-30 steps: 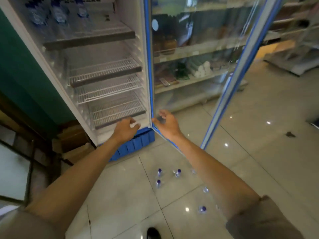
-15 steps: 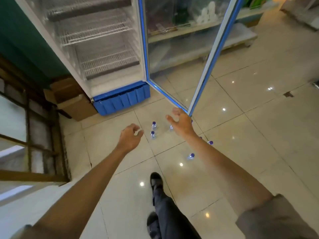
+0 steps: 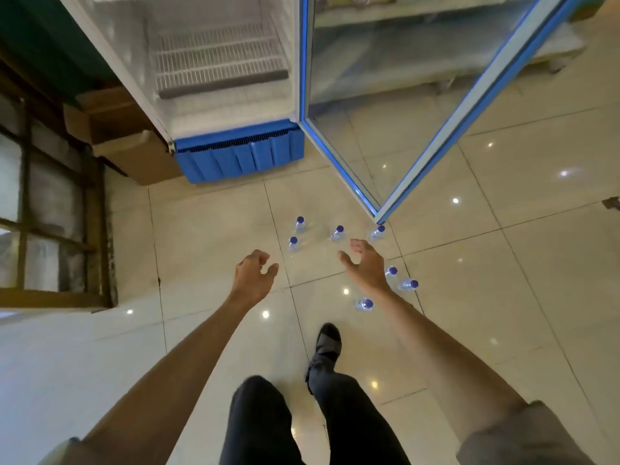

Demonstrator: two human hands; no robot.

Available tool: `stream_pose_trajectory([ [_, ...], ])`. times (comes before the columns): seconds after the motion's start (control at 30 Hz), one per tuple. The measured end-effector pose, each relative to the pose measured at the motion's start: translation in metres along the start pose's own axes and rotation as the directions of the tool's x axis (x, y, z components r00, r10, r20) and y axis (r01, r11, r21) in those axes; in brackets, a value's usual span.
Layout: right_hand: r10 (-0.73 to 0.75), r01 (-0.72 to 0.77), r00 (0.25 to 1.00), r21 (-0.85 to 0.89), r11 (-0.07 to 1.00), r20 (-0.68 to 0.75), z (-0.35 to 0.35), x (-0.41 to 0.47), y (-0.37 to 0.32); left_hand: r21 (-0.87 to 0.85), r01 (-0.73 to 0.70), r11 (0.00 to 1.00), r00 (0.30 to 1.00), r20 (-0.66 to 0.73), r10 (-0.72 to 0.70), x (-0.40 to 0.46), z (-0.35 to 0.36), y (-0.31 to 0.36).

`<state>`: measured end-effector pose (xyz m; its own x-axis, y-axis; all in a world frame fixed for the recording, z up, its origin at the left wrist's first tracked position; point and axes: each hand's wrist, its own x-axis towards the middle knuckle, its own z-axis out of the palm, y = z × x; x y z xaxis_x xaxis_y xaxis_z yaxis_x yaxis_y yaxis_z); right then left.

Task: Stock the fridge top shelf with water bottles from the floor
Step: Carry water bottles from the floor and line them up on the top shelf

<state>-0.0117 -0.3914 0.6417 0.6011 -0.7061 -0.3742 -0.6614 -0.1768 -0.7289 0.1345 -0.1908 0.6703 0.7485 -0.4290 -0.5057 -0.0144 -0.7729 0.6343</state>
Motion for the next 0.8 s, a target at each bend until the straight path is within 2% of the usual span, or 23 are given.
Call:
stream_pose_trajectory([
  [0.13, 0.075, -0.074, 0.996, -0.021, 0.997, 0.045, 0.027, 0.047, 0.041, -0.006, 0.09, 0.996, 0.996, 0.029, -0.09, 0.043, 0.04, -0.024],
  [0.23, 0.108, -0.105, 0.992, -0.044, 0.993, 0.063, 0.06, 0.087, 0.083, -0.005, 0.097, 0.995, 0.994, 0.057, -0.097, 0.087, 0.079, -0.053],
  [0.37, 0.114, -0.11, 0.991, -0.063, 0.992, 0.066, 0.121, 0.146, 0.142, -0.035, 0.098, 0.995, 0.995, 0.027, -0.097, 0.162, 0.133, -0.101],
  [0.67, 0.014, -0.013, 0.998, -0.004, 1.0, 0.06, 0.291, 0.315, 0.256, -0.091, 0.075, 0.993, 0.997, -0.029, -0.078, 0.345, 0.275, -0.234],
  [0.8, -0.027, 0.028, 0.999, -0.013, 1.0, 0.026, 0.349, 0.391, 0.3, -0.095, 0.019, 0.995, 0.998, -0.056, -0.025, 0.414, 0.332, -0.281],
])
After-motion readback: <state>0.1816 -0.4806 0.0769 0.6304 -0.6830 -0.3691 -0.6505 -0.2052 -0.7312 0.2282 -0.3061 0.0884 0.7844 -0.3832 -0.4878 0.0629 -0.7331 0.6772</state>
